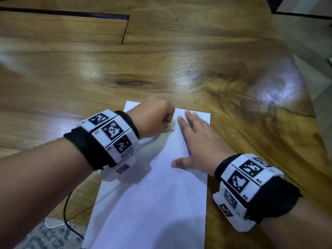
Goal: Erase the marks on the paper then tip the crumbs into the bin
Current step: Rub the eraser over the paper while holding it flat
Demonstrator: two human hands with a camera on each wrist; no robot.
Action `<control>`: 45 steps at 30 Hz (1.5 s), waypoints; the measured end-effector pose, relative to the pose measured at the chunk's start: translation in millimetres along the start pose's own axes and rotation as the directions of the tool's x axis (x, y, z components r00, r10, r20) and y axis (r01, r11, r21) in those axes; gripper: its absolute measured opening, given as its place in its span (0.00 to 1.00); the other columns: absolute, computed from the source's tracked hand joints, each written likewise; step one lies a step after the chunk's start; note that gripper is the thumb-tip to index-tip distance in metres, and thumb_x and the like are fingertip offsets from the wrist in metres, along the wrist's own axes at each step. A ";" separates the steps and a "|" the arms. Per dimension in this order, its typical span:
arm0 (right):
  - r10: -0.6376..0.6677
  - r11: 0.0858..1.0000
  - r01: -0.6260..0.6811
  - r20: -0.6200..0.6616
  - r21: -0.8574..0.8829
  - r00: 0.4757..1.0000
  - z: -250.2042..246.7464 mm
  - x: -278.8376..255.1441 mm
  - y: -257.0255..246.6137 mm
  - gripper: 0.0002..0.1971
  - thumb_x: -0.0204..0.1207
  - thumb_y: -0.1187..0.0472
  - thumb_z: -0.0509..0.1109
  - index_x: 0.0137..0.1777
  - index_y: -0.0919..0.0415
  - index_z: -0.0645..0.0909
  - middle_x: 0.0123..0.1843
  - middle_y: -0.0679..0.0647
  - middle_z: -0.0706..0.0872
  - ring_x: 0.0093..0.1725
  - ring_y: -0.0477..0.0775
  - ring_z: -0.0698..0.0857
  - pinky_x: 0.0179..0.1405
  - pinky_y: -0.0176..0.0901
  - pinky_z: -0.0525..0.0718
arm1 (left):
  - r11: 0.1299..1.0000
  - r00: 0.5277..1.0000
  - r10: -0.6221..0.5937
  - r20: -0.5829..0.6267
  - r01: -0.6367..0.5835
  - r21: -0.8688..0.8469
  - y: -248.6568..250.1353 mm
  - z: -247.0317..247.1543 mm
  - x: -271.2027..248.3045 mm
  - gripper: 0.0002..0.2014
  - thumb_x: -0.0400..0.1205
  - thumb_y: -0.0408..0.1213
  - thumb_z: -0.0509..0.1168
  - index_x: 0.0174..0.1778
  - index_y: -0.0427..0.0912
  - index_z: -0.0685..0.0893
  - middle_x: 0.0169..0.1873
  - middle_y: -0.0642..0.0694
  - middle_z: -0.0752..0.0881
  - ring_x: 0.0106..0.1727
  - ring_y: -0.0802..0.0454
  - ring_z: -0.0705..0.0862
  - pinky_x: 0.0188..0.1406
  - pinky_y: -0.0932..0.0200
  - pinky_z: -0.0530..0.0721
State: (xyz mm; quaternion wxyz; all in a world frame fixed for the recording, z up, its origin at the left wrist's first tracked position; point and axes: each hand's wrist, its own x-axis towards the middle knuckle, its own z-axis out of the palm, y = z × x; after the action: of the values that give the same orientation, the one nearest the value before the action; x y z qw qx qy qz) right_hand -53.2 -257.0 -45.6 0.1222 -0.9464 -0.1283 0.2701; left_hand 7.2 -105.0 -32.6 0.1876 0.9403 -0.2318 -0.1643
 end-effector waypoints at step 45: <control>0.008 1.000 -0.008 0.009 -0.005 1.000 -2.9 -3.4 12.9 0.63 0.63 0.35 0.74 0.82 0.56 0.31 0.82 0.48 0.27 0.82 0.47 0.30 0.81 0.43 0.37 | 0.999 0.990 0.012 0.143 -0.005 -0.049 10.8 4.8 2.0 0.02 0.69 0.31 0.72 0.34 0.40 0.85 0.23 0.58 0.75 0.26 0.61 0.72 0.26 0.78 0.69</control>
State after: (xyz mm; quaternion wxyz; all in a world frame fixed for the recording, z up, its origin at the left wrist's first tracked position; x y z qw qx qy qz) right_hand -52.1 -270.6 -45.5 0.1184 -0.9460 -0.1256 0.2744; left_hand 2.9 -116.2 -32.6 0.1941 0.9201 -0.2448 -0.2362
